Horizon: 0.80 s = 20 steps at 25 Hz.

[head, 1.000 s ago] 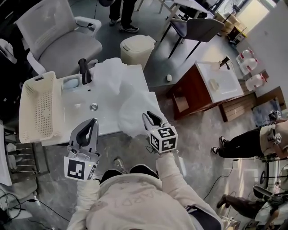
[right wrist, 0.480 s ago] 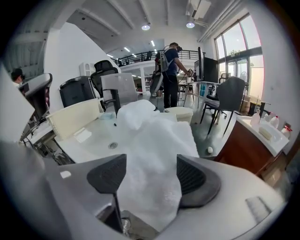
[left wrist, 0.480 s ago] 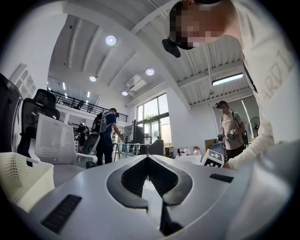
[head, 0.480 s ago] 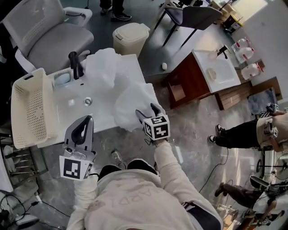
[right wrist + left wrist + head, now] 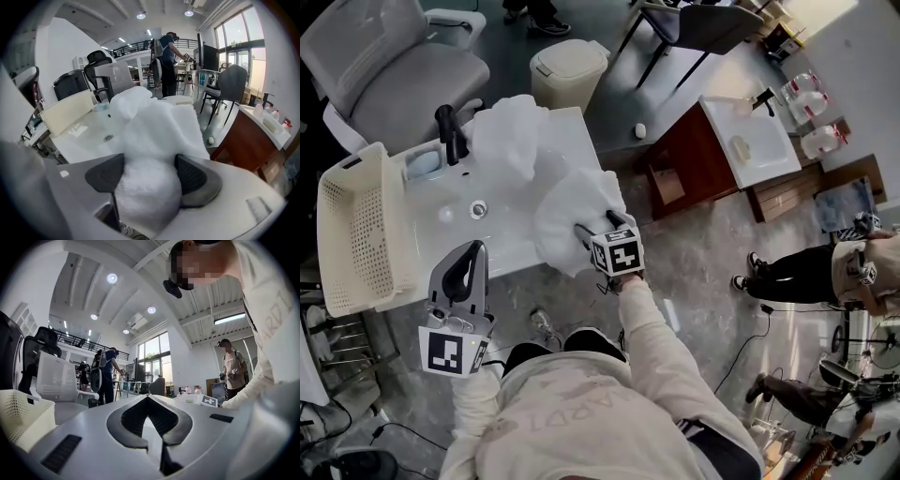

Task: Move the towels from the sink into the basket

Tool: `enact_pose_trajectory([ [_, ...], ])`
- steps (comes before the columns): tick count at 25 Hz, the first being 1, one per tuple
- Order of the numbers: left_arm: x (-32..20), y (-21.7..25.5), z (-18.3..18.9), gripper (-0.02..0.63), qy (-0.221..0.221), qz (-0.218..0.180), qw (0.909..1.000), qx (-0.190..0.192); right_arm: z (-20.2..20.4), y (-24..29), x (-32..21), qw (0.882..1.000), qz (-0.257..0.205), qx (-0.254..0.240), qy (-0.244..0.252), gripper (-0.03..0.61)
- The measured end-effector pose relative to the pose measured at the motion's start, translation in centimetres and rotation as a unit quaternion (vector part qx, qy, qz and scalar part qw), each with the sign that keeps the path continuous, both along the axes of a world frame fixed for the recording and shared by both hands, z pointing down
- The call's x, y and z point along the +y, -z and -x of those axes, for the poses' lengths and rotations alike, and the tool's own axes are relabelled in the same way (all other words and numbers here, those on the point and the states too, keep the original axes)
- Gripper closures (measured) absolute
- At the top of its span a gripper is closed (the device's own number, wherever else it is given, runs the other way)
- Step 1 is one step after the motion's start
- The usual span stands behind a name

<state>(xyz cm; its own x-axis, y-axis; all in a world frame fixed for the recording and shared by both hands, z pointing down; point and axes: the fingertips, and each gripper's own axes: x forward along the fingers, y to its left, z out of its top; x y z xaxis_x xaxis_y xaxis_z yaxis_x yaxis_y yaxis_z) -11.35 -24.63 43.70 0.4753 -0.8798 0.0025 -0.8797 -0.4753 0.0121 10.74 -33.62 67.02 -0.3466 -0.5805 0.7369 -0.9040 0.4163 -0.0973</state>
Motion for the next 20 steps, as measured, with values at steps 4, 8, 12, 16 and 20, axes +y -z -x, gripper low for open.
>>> enact_pose_trajectory([
  [4, -0.1, 0.3, -0.1, 0.609, 0.0, -0.002, 1.0, 0.001, 0.2, 0.1, 0.2, 1.0, 0.015, -0.007, -0.001, 0.295],
  [8, 0.2, 0.8, -0.5, 0.609, -0.002, -0.005, 1.0, 0.003, 0.3, 0.4, 0.6, 1.0, 0.01, -0.019, -0.006, 0.439],
  [12, 0.8, 1.4, -0.5, 0.609, -0.003, -0.014, 0.9999, -0.002, 0.3, 1.4, 1.1, 0.999, -0.018, -0.037, -0.009, 0.491],
  [16, 1.4, 2.2, -0.3, 0.609, 0.003, -0.02, 0.9998, -0.006, 0.8, 4.4, 1.8, 0.996, -0.066, -0.065, -0.01, 0.497],
  [20, 1.9, 2.6, 0.0, 0.609, 0.009, -0.025, 0.9996, -0.007, 1.8, 9.0, 2.3, 0.985, -0.129, -0.117, -0.009, 0.497],
])
